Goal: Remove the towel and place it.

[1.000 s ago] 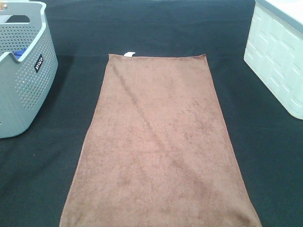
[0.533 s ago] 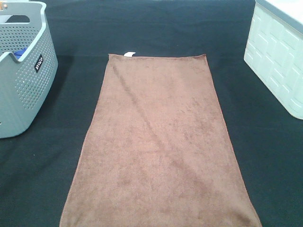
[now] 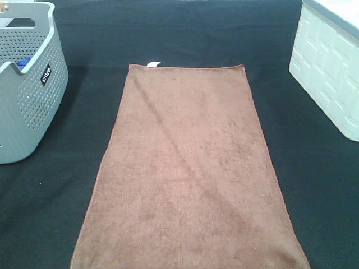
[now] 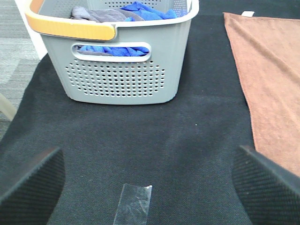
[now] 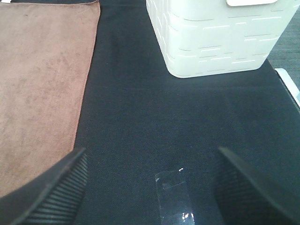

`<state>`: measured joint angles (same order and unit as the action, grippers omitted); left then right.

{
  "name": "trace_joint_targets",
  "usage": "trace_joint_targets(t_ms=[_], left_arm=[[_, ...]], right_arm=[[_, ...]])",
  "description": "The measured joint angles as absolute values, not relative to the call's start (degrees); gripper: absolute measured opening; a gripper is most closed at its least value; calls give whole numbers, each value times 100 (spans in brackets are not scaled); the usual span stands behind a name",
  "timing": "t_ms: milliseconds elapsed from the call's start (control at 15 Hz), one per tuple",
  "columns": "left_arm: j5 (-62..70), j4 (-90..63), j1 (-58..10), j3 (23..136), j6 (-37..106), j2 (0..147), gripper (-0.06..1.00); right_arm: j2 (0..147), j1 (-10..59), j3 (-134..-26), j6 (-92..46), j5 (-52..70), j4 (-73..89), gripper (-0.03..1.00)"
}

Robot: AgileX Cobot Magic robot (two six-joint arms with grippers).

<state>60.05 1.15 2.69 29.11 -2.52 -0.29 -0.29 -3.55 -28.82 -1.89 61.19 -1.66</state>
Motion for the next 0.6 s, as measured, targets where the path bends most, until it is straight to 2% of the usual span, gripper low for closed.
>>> trace_joint_targets(t_ms=[600], left_arm=[[6005, 103, 269, 2911, -252, -29, 91]], right_arm=[[-29, -355, -2882, -189, 6119, -160, 72]])
